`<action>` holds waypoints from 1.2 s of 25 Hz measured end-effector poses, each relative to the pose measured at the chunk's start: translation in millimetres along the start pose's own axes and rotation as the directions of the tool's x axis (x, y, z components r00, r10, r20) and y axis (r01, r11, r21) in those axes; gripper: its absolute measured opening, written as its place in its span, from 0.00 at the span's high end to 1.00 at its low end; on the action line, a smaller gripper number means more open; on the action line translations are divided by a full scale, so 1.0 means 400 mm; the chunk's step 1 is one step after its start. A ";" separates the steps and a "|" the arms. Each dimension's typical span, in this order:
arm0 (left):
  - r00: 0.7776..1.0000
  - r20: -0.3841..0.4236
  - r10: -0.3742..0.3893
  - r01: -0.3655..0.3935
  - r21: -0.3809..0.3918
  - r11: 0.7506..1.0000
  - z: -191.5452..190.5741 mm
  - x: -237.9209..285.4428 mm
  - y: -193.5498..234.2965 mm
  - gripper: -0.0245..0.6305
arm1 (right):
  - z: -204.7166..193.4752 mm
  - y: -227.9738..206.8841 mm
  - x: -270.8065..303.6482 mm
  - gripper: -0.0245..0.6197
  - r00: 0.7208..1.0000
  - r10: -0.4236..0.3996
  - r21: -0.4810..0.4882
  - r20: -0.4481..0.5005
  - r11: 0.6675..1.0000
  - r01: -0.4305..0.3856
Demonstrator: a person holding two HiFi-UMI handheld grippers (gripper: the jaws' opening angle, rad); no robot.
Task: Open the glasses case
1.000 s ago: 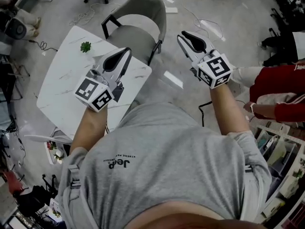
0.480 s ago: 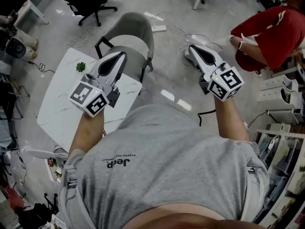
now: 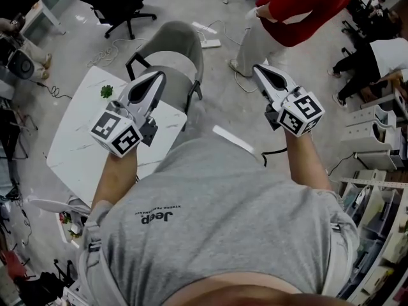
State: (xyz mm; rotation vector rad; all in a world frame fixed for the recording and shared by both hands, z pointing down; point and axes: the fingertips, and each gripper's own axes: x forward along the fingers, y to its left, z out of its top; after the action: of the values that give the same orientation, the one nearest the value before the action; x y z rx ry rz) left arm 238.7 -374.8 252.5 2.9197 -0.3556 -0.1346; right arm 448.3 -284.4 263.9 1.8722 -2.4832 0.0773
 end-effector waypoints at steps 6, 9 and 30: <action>1.000 0.001 0.015 -0.015 -0.004 1.000 -0.010 -0.023 0.009 0.89 | -0.001 0.014 0.012 0.96 1.000 0.017 0.000 -0.005 1.000 -0.017; 1.000 0.002 0.014 -0.014 -0.005 1.000 -0.012 -0.029 0.010 0.89 | -0.002 0.020 0.019 0.96 1.000 0.026 -0.001 -0.009 1.000 -0.026; 1.000 -0.005 0.005 -0.005 -0.017 1.000 -0.015 -0.042 0.006 0.89 | -0.013 0.045 0.022 0.96 0.998 0.047 -0.024 -0.031 0.999 -0.048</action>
State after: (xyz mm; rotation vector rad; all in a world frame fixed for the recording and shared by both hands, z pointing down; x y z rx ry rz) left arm 222.6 -371.8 260.1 2.9017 -0.3588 -0.1287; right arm 428.7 -287.8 269.3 1.7889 -2.4971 0.0753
